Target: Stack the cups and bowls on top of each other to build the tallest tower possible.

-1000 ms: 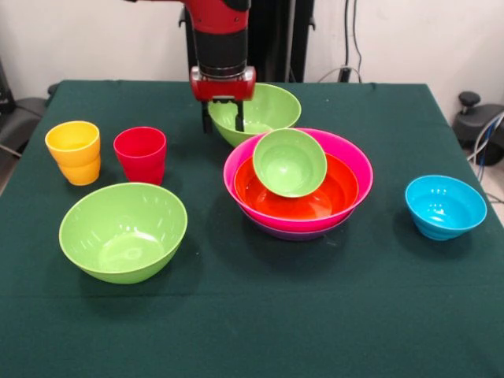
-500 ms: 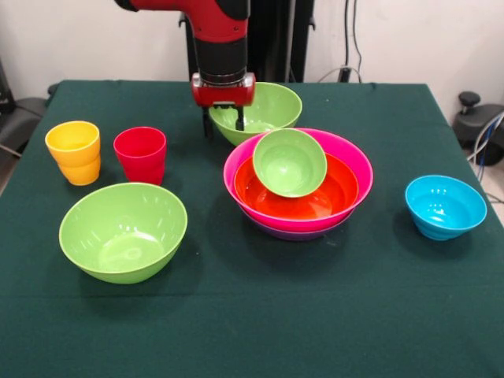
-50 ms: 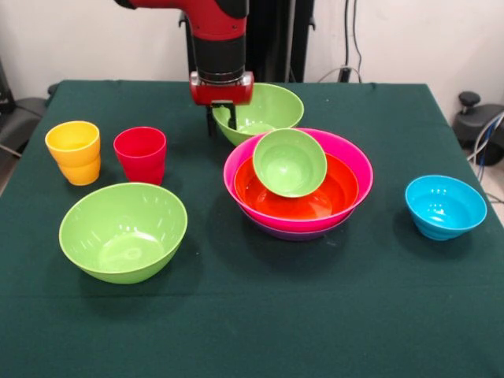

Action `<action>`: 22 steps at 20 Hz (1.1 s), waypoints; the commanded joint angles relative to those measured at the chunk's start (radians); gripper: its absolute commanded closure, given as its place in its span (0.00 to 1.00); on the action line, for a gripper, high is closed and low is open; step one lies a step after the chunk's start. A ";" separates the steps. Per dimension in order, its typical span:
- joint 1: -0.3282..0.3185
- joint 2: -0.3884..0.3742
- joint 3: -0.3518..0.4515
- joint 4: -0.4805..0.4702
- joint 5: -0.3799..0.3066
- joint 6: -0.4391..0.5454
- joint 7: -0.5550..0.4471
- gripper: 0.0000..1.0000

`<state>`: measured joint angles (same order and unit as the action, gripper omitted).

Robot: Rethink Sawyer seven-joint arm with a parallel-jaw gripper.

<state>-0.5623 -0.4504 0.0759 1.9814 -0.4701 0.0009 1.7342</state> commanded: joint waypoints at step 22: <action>-0.033 -0.358 0.203 0.183 0.094 0.166 0.108 1.00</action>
<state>-0.5854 -0.6227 0.1375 2.0877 -0.4481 0.0314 1.7342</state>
